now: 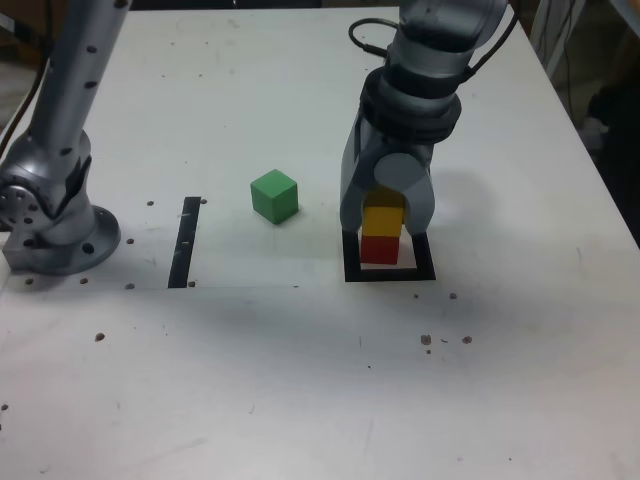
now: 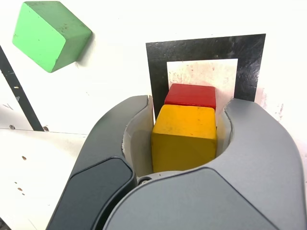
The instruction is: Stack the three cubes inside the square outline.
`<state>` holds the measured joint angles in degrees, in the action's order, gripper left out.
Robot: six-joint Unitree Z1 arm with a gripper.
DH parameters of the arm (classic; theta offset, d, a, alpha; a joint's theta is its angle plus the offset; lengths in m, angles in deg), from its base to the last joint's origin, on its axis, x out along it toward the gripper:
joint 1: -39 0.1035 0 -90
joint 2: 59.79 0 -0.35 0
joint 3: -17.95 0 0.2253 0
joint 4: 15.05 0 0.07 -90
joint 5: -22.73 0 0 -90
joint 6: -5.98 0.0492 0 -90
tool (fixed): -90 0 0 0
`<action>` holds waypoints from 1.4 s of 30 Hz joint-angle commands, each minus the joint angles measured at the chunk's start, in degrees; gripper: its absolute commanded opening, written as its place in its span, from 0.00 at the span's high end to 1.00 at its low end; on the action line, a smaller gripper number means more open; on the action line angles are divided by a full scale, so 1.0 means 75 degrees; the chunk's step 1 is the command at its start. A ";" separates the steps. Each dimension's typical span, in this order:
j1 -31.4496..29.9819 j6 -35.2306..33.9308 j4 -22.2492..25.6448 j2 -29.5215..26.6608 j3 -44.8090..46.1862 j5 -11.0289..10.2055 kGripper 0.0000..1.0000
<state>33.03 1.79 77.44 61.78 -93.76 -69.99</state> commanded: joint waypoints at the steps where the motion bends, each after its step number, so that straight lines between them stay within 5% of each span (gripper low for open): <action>1: -0.0001 0.0023 -0.0002 0.0033 0.0037 0.0032 0.65; 8: 0.0025 0.0031 0.0035 0.0078 0.0143 0.0183 0.28; 13: 0.0034 0.0040 0.0138 0.0025 0.0077 0.0163 0.15; 23: 0.0034 0.0050 0.0560 -0.0733 -0.0014 -0.0245 0.05; 33: 0.0402 0.0123 0.0985 -0.2760 0.0971 -0.0768 0.02; 42: 0.1179 -0.0481 0.0986 -0.3542 0.2369 -0.0728 0.03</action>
<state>41.78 -1.35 84.91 34.60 -76.28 -75.58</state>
